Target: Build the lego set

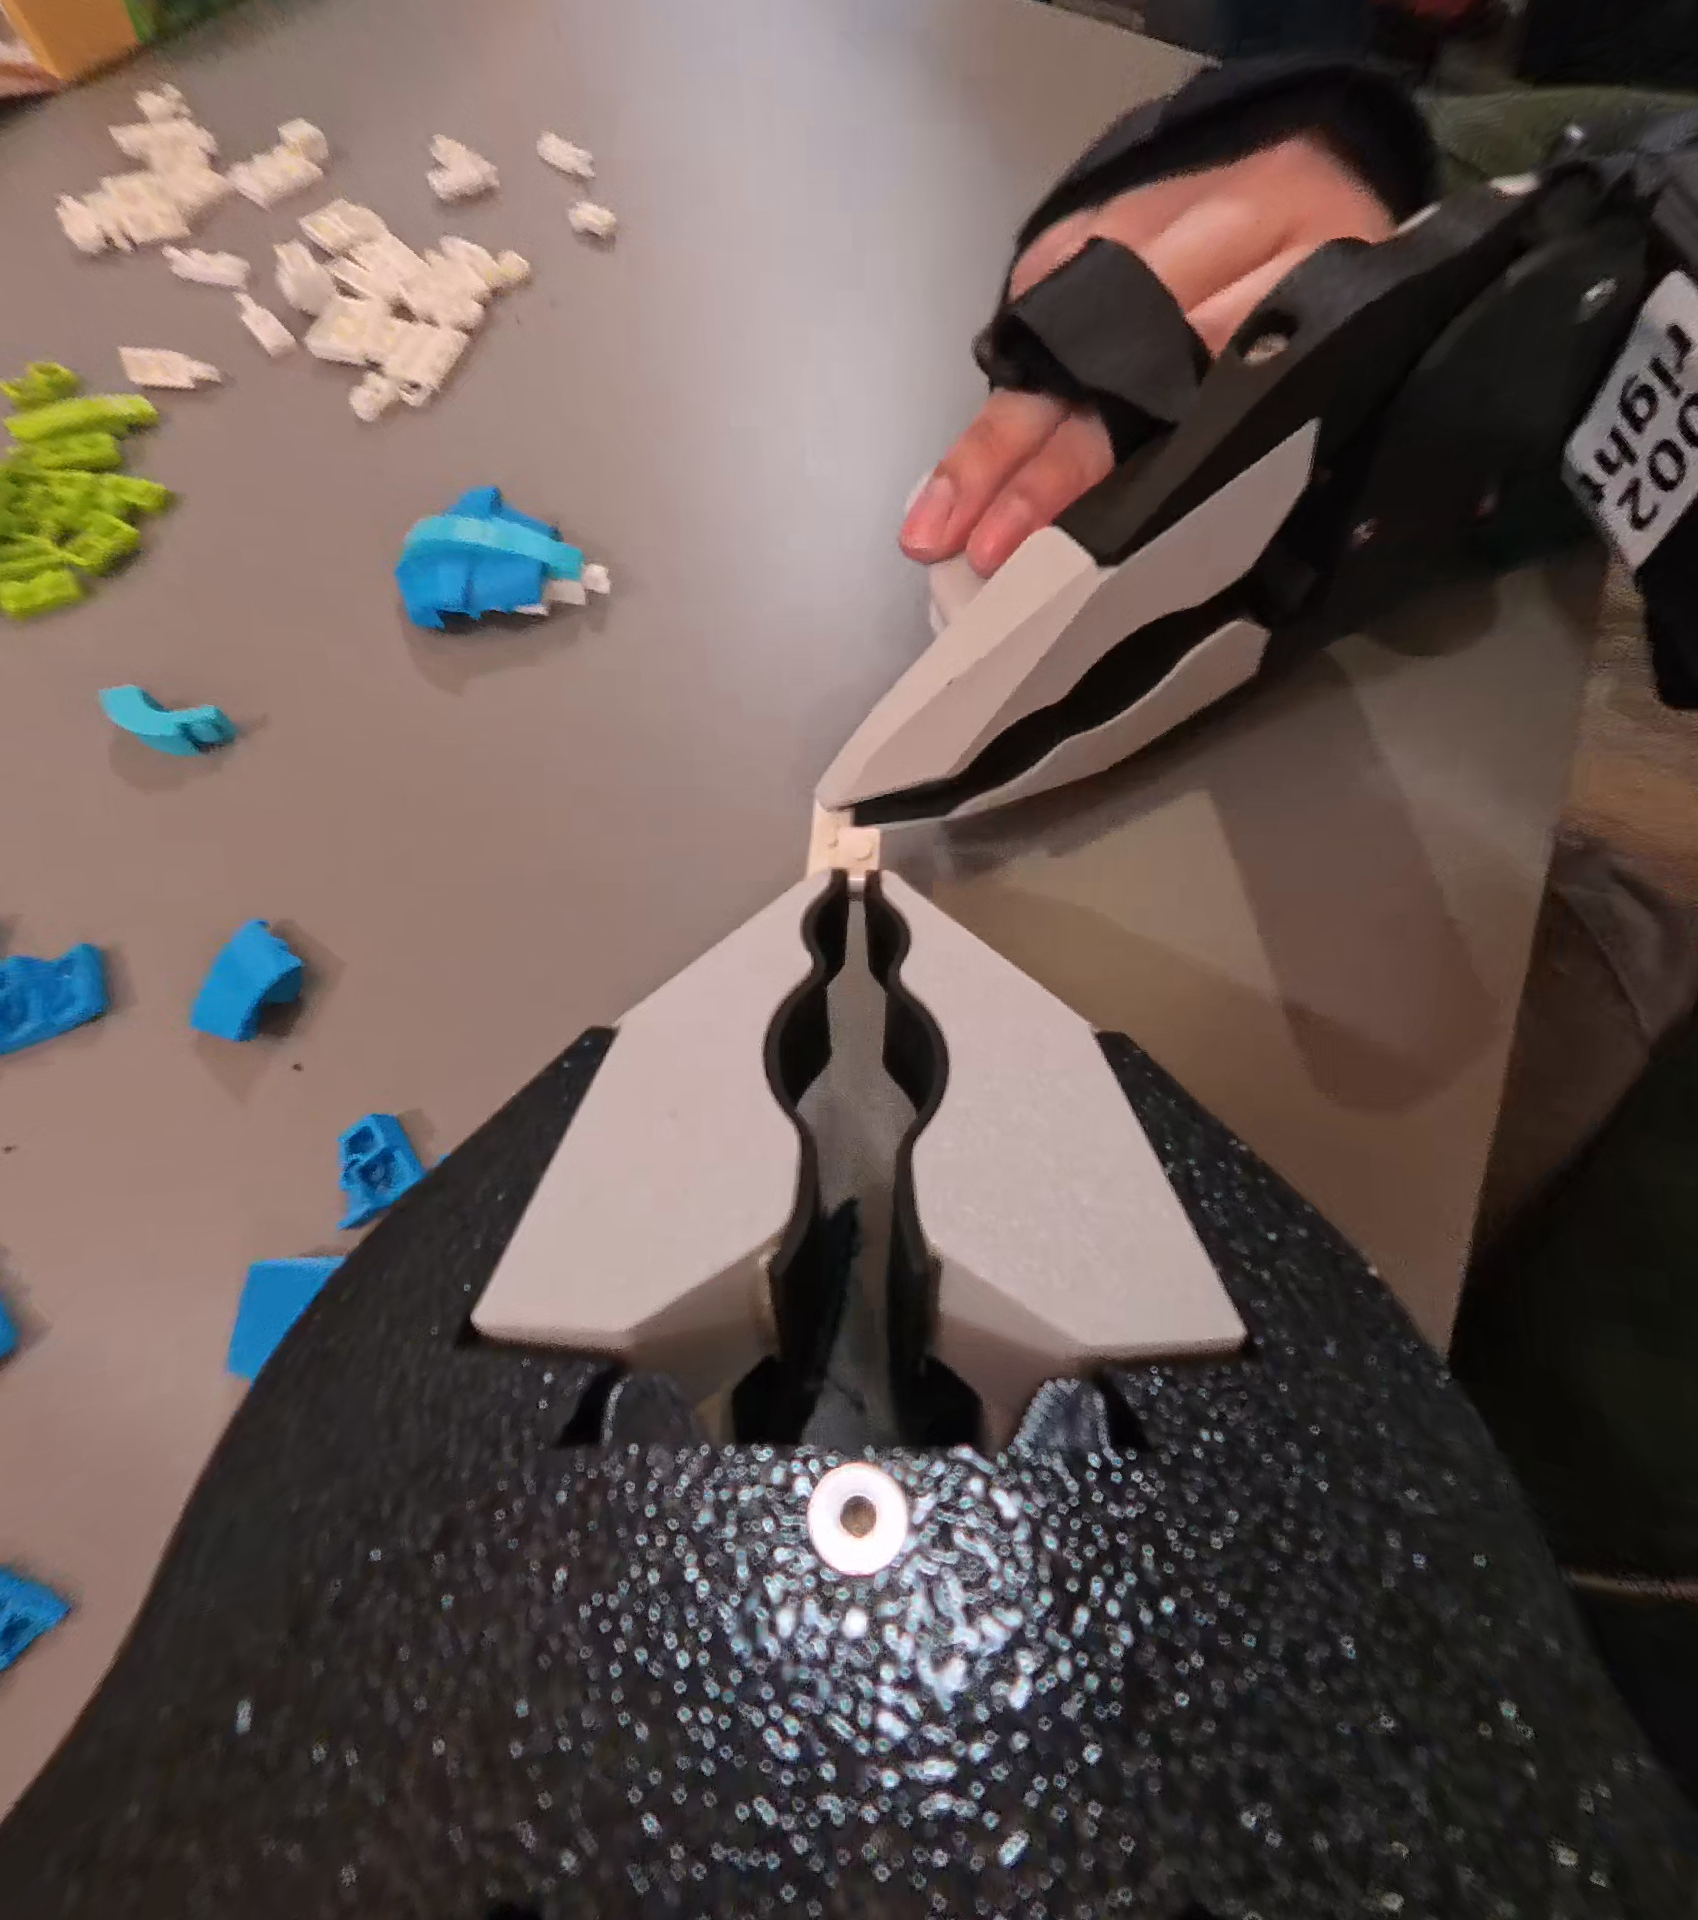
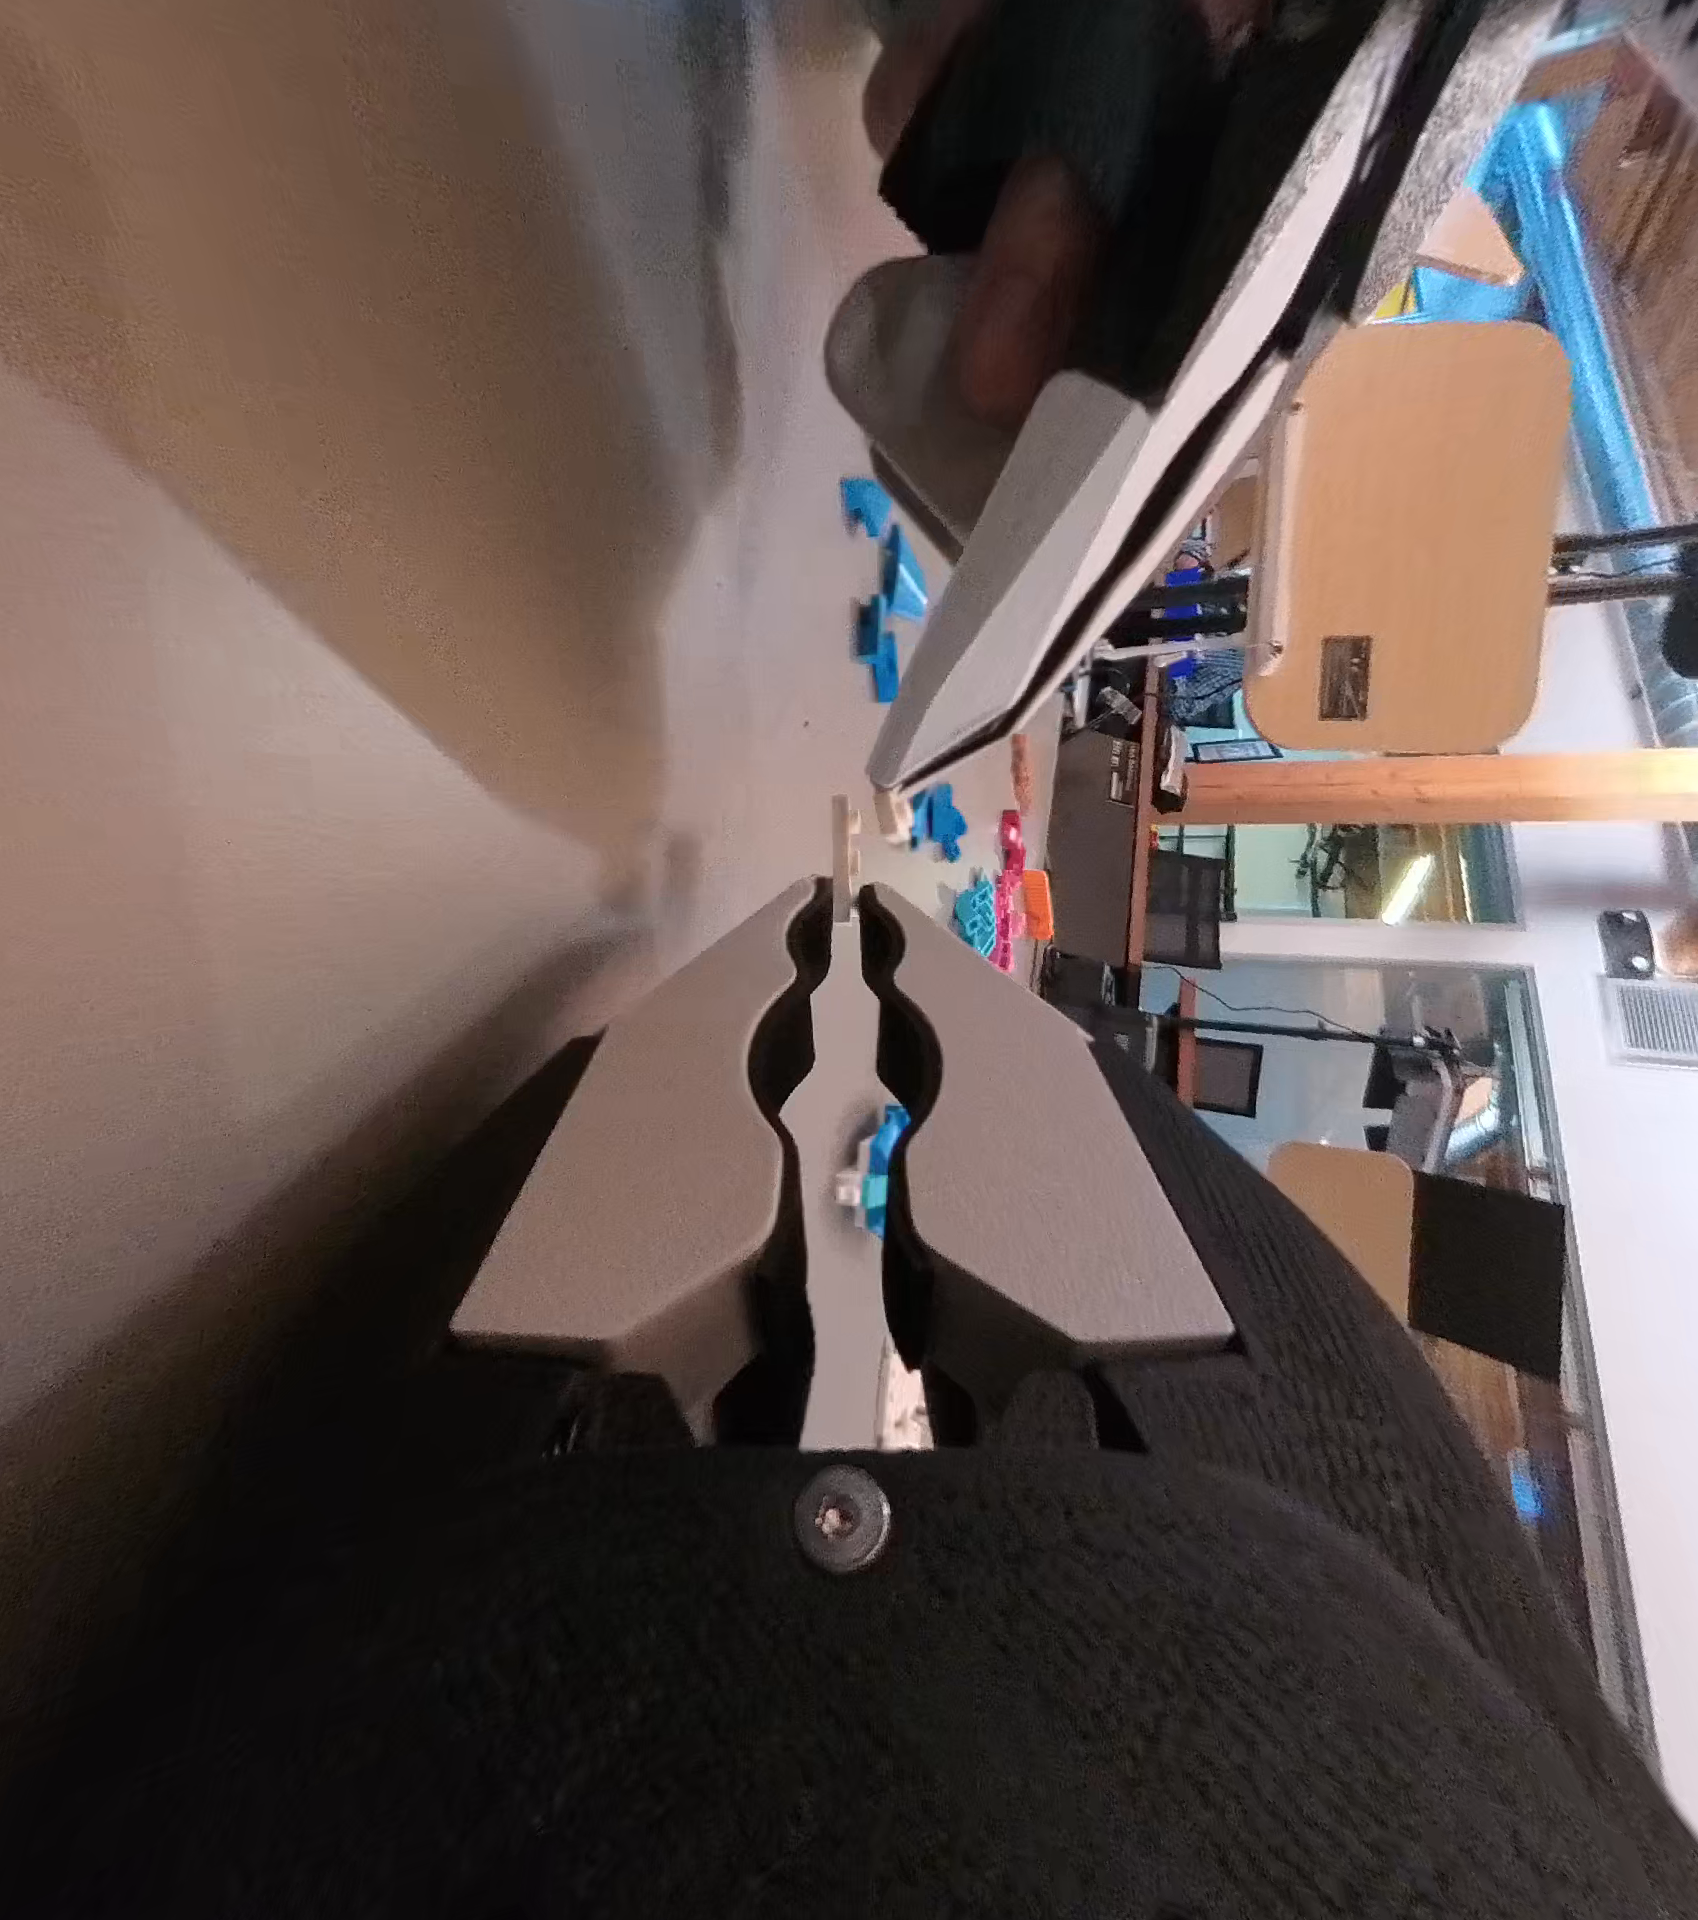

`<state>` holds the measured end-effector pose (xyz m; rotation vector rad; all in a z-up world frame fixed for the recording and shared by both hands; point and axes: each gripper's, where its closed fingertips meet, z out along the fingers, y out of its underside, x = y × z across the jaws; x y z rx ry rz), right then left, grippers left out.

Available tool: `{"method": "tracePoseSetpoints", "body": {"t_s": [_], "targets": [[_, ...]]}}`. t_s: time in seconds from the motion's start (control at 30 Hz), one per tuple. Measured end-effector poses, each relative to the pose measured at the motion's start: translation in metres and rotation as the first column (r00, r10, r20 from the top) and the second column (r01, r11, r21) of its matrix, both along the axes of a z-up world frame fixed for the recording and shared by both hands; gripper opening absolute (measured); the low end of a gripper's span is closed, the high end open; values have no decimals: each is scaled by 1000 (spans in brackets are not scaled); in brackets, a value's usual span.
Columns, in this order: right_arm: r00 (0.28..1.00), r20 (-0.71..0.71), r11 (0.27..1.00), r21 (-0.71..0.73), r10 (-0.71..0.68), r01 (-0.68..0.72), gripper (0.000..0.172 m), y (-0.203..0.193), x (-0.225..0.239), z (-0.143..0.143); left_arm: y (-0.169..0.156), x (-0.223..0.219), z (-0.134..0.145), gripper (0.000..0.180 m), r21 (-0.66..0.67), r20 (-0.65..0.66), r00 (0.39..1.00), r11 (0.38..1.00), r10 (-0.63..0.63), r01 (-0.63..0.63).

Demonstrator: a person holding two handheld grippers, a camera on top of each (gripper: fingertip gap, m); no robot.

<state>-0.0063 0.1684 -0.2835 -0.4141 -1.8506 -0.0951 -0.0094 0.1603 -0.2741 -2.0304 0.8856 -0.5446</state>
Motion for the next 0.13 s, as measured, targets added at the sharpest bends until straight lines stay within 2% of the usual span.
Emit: {"method": "tracePoseSetpoints", "body": {"t_s": [0.13], "targets": [[999, -35, 1000, 6, -17, 17, 4, 1, -1, 7, 7, -5, 8, 1, 50, -47, 998, 998, 45, -43]]}}
